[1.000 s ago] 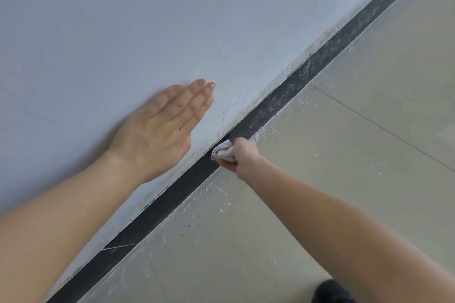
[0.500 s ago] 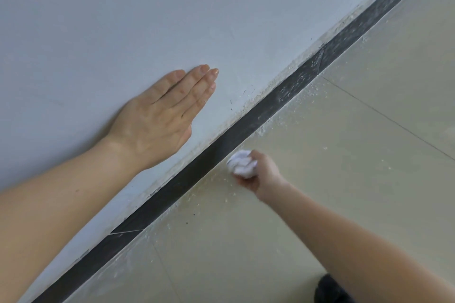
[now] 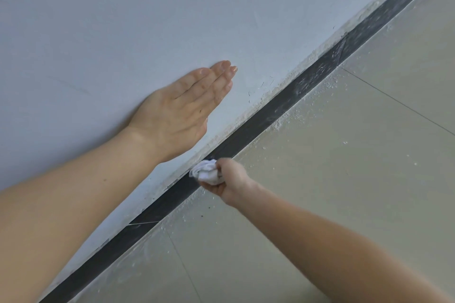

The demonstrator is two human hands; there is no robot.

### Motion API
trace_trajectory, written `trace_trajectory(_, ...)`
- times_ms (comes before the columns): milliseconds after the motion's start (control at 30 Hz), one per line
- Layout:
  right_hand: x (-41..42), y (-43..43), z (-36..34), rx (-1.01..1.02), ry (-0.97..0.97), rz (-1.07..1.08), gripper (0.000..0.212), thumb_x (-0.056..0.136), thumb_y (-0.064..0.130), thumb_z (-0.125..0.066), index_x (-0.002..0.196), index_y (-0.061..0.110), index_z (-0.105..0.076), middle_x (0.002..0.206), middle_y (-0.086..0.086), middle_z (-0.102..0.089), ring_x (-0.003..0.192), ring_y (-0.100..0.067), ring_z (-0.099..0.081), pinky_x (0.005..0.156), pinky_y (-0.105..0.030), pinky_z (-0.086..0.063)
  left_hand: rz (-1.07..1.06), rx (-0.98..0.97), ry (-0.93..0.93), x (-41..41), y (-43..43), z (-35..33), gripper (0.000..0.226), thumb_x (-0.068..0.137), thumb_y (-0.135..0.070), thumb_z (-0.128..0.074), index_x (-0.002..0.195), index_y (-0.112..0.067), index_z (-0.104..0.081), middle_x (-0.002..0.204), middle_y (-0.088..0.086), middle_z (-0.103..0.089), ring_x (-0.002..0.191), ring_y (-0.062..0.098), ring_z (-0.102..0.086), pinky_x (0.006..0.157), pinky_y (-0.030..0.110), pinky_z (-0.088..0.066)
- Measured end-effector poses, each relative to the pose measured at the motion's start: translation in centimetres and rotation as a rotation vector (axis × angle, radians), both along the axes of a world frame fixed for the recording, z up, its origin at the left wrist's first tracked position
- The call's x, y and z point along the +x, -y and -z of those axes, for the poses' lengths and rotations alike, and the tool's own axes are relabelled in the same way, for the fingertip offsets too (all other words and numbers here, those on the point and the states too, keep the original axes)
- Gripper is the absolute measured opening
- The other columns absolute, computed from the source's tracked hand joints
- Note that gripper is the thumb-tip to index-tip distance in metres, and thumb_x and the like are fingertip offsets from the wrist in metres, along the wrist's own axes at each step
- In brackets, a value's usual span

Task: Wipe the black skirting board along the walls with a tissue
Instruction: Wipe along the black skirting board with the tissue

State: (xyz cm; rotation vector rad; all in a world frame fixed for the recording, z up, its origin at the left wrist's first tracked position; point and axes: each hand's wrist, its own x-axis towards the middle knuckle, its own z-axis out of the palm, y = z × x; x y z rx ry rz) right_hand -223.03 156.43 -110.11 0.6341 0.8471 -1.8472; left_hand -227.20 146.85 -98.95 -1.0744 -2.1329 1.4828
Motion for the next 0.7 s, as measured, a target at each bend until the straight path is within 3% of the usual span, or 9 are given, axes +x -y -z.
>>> trace_trajectory(67, -1.1, -2.3, 0.0, 0.025, -0.094, 0.091, 0.032, 0.091, -0.011, -0.029, 0.074, 0.003, -0.051, 0.067, 0.0, -0.056, 0.066, -0.009, -0.046, 0.088, -0.024, -0.046, 0.001, 0.01, 0.015, 0.0, 0.0, -0.1, 0.062, 0.095, -0.026, -0.006, 0.15, 0.002, -0.001, 0.159, 0.016, -0.001, 0.147, 0.028, -0.007, 0.119, 0.038, -0.001)
trace_trajectory(133, -2.2, -4.5, 1.3, -0.014, -0.126, 0.36, 0.032, 0.079, -0.012, -0.027, 0.078, -0.001, -0.056, 0.055, 0.002, -0.061, 0.057, -0.006, -0.051, 0.065, -0.015, -0.044, -0.004, 0.026, 0.037, 0.0, 0.1, -0.2, 0.061, 0.096, -0.026, -0.006, 0.15, 0.001, -0.002, 0.159, 0.016, -0.001, 0.147, 0.028, -0.007, 0.119, 0.038, -0.002)
trace_trajectory(233, -3.5, -7.6, 3.9, 0.022, 0.029, 0.707, 0.032, 0.082, -0.002, -0.029, 0.08, 0.001, -0.061, 0.053, -0.002, -0.061, 0.045, -0.009, -0.055, 0.054, -0.019, -0.05, -0.026, 0.05, 0.067, 0.1, 0.0, -0.3, 0.061, 0.095, -0.027, -0.003, 0.15, 0.0, -0.001, 0.159, 0.014, 0.0, 0.147, 0.027, -0.005, 0.119, 0.038, -0.002)
trace_trajectory(267, -3.3, -7.7, 4.3, 0.035, 0.021, 0.669, 0.035, 0.085, 0.0, -0.028, 0.076, 0.002, -0.062, 0.053, -0.002, -0.061, 0.043, -0.009, -0.054, 0.052, -0.02, -0.05, -0.033, 0.056, 0.078, 0.1, -0.1, -0.3, 0.062, 0.095, -0.027, -0.002, 0.15, 0.0, -0.001, 0.159, 0.014, 0.0, 0.147, 0.027, -0.005, 0.119, 0.037, -0.001)
trace_trajectory(333, -1.8, -6.0, 4.9, 0.036, -0.086, 0.394, 0.039, 0.085, 0.001, -0.027, 0.073, 0.002, -0.064, 0.051, 0.0, -0.061, 0.039, -0.007, -0.051, 0.047, -0.017, -0.046, -0.038, 0.083, 0.099, 0.1, -0.2, -0.3, 0.062, 0.095, -0.027, -0.004, 0.151, 0.0, -0.002, 0.159, 0.014, 0.0, 0.147, 0.027, -0.005, 0.119, 0.037, -0.002)
trace_trajectory(400, 0.6, -2.6, 6.2, 0.041, -0.094, 0.115, 0.037, 0.085, 0.003, -0.031, 0.077, 0.002, -0.068, 0.063, -0.008, -0.068, 0.049, -0.014, -0.058, 0.051, -0.02, -0.05, -0.038, 0.099, 0.114, 0.0, -0.1, -0.3, 0.062, 0.095, -0.026, -0.004, 0.151, 0.0, -0.002, 0.159, 0.014, -0.001, 0.147, 0.027, -0.005, 0.119, 0.038, -0.002)
trace_trajectory(533, 5.6, 3.4, 7.4, 0.096, 0.045, -0.077, 0.031, 0.087, 0.0, -0.041, 0.111, -0.003, -0.059, 0.095, -0.023, -0.067, 0.078, -0.03, -0.067, 0.061, -0.032, -0.058, -0.048, 0.061, 0.123, 0.1, -0.1, -0.3, 0.062, 0.094, -0.026, 0.0, 0.15, 0.0, 0.003, 0.159, 0.014, 0.004, 0.147, 0.027, -0.001, 0.119, 0.038, 0.002)
trace_trajectory(633, 4.6, 5.8, 8.0, 0.109, 0.017, -0.081, 0.035, 0.087, -0.002, -0.044, 0.121, -0.003, -0.053, 0.119, -0.025, -0.059, 0.104, -0.035, -0.062, 0.081, -0.039, -0.056, -0.043, 0.078, 0.127, 0.1, 0.0, -0.2, 0.061, 0.095, -0.025, -0.004, 0.151, 0.0, -0.002, 0.159, 0.013, -0.001, 0.147, 0.027, -0.005, 0.119, 0.038, -0.002)
trace_trajectory(700, 1.3, 6.3, 9.4, 0.164, -0.005, -0.249, 0.038, 0.082, -0.004, -0.04, 0.116, 0.004, -0.054, 0.133, -0.017, -0.051, 0.119, -0.033, -0.053, 0.099, -0.045, -0.046, -0.025, 0.087, 0.121, -0.1, 0.0, -0.2, 0.061, 0.095, -0.025, -0.006, 0.151, 0.0, -0.004, 0.159, 0.014, -0.003, 0.147, 0.027, -0.007, 0.119, 0.038, -0.003)
